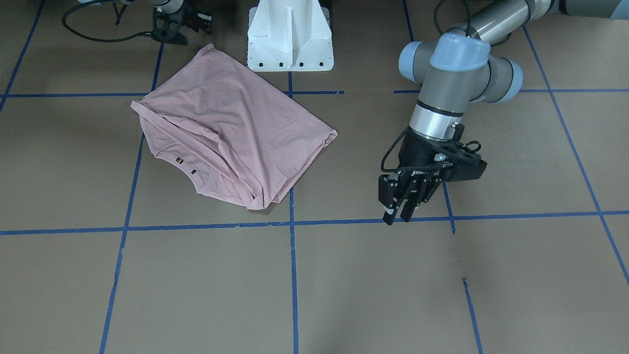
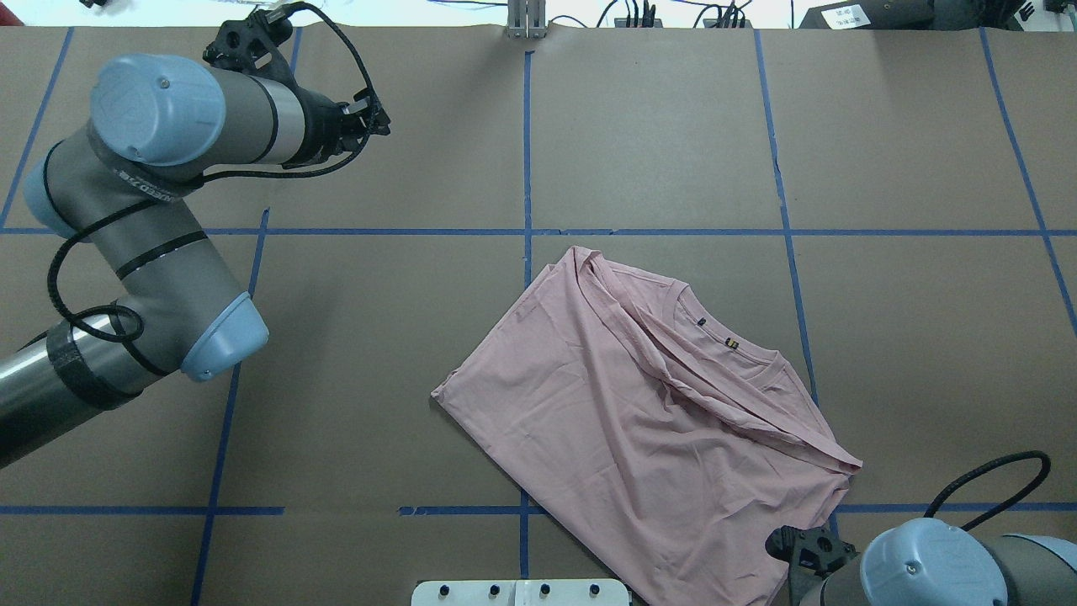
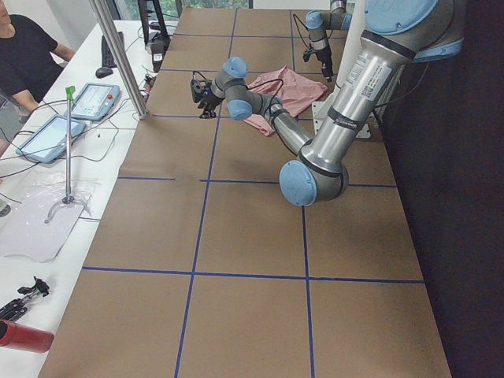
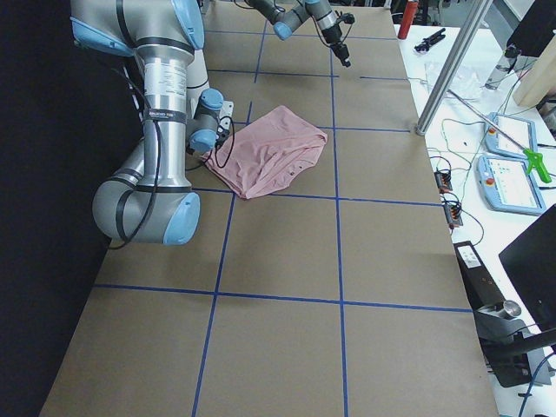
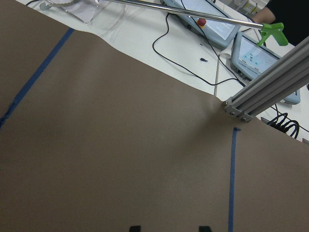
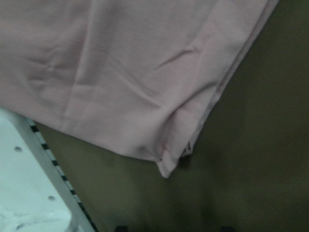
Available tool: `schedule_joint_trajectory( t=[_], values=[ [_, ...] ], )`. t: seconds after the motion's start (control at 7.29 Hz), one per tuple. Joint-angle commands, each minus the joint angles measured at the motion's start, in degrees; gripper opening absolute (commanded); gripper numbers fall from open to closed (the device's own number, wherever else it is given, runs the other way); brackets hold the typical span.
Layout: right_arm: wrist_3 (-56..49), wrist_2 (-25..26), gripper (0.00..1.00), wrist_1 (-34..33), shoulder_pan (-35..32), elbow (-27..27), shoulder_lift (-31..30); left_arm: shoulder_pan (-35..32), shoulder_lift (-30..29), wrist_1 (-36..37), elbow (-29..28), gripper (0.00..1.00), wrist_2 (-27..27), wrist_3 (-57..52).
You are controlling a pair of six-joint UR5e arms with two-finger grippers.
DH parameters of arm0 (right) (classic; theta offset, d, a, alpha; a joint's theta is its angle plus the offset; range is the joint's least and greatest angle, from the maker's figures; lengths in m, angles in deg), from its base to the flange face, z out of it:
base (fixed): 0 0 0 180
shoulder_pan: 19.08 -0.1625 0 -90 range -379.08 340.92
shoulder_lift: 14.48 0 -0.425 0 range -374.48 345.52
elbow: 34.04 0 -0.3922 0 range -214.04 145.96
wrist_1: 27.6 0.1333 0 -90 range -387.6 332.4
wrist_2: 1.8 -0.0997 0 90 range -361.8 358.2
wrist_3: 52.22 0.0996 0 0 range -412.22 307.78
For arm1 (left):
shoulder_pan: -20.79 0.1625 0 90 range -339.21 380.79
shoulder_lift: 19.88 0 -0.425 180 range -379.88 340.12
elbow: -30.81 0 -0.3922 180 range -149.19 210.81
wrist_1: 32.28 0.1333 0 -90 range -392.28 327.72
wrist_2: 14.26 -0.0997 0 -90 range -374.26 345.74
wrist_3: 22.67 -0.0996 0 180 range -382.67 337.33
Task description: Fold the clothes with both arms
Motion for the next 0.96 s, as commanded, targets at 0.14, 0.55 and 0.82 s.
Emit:
schedule_joint_trajectory(
  t=[0.14,0.55,0.82],
  values=[
    [0.3,0.0,1.00,0.0,-18.2,2.4,1.7,10.7,6.0,5.1,7.4,0.54,0.5,7.0],
    [-11.7,-0.4,1.00,-0.1,-36.6,-1.9,6.4,23.4,3.9,13.0,5.9,0.54,-2.6,7.4],
    [-12.8,-0.4,1.00,-0.3,-39.1,-4.4,8.9,24.9,2.6,15.6,5.4,0.54,-2.7,7.5]
  ],
)
